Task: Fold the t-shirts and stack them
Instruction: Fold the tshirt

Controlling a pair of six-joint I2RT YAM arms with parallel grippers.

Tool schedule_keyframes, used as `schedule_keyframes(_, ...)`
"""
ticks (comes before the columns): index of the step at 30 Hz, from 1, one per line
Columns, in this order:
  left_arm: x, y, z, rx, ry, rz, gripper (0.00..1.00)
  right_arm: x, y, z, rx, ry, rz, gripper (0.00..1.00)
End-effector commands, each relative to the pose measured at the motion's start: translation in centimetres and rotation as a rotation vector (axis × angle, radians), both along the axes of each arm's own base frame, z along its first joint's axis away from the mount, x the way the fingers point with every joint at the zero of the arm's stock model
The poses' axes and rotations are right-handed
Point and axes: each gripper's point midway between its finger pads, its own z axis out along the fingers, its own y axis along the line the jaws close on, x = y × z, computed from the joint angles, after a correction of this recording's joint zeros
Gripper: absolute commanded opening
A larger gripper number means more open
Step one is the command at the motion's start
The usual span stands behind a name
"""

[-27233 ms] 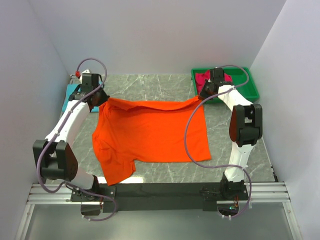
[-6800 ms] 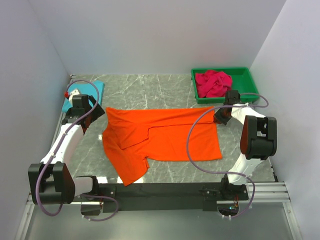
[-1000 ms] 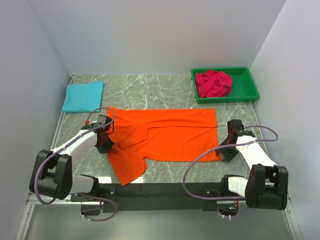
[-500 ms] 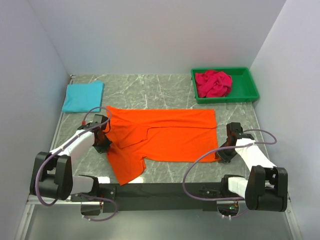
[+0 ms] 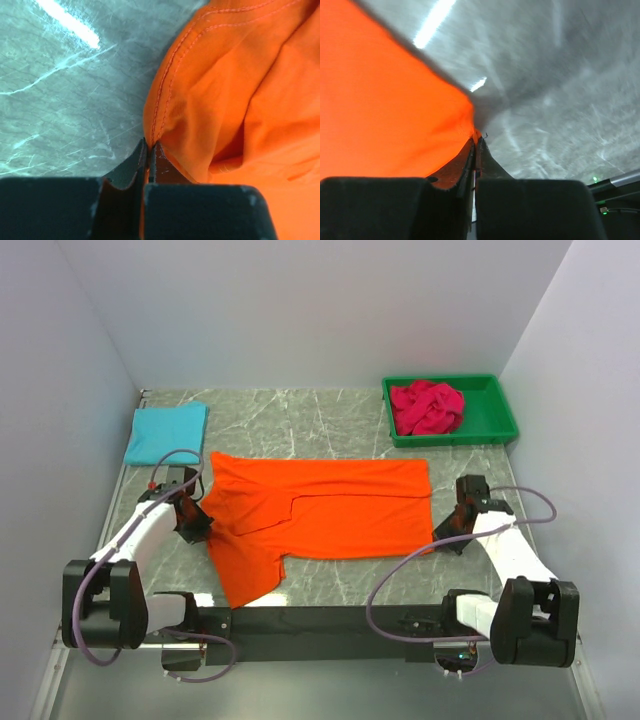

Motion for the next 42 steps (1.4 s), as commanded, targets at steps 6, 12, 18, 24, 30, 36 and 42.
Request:
schedule_keyframes(6,1.9,0.3,3.5,-0.009,-0.053,-0.047,0.02,5.6,-1.4,4.6,-0.077,-0.099,0.102,0.0)
schedule_keyframes(12,3.3,0.8,4.6,-0.022,-0.062,-0.043,0.04,8.1,-1.4,4.9,-0.071,-0.106,0.134,0.0)
schedule_keyframes(18,4.8,1.0,4.4,-0.027,-0.049,-0.049,0.04,10.2,-1.2,4.4,-0.054,-0.1,0.157,0.0)
schedule_keyframes(24,5.4,0.7,3.1,-0.044,-0.015,-0.056,0.04,11.7,-1.0,3.9,-0.037,-0.106,0.164,0.0)
schedule_keyframes(30,6.2,0.7,3.1,-0.051,-0.019,-0.05,0.02,12.8,-1.0,3.4,-0.036,-0.101,0.16,0.0)
schedule_keyframes(36,6.4,0.5,2.6,-0.06,-0.018,-0.055,0.04,13.8,-1.0,3.0,-0.038,-0.101,0.155,0.0)
schedule_keyframes(42,6.8,0.5,2.4,-0.06,-0.036,-0.049,0.03,14.3,-0.8,2.1,-0.036,-0.096,0.142,0.02)
